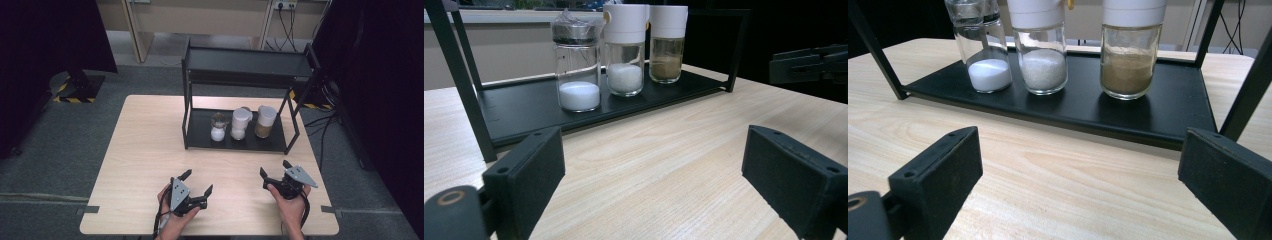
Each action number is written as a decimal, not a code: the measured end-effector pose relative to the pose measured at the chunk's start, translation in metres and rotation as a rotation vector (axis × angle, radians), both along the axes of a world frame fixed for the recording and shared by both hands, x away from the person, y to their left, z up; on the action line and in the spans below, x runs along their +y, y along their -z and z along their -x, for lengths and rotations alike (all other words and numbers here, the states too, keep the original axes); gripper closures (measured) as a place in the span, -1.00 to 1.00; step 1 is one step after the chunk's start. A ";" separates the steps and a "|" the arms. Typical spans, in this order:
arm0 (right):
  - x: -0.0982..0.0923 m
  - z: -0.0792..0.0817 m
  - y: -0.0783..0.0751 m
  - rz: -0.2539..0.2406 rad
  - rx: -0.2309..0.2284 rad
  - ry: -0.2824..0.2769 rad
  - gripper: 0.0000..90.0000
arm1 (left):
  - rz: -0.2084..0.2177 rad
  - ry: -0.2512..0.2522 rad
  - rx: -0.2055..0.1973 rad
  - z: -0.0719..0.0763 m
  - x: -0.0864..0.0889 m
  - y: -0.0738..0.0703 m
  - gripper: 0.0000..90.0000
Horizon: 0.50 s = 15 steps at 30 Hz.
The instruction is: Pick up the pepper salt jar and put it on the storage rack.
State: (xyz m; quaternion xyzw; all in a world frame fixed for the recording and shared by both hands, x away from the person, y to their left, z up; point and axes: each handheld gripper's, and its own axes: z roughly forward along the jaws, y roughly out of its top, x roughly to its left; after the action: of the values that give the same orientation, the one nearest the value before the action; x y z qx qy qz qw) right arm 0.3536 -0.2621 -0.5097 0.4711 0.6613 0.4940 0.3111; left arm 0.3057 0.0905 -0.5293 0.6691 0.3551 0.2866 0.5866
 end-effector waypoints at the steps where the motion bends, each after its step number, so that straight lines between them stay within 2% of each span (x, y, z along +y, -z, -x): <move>1: -0.001 0.001 0.000 0.000 -0.001 0.000 -0.91 | 0.000 0.000 0.000 0.000 0.000 0.000 -0.79; 15: -0.011 0.012 0.003 0.011 -0.002 0.003 -0.91 | 0.000 -0.001 -0.001 0.000 0.000 0.000 -0.79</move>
State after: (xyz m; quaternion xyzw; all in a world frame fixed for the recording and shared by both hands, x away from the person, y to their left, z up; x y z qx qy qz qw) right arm 0.3413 -0.2728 -0.5124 0.4699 0.6627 0.4906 0.3152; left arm 0.3053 0.0903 -0.5293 0.6689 0.3552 0.2872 0.5864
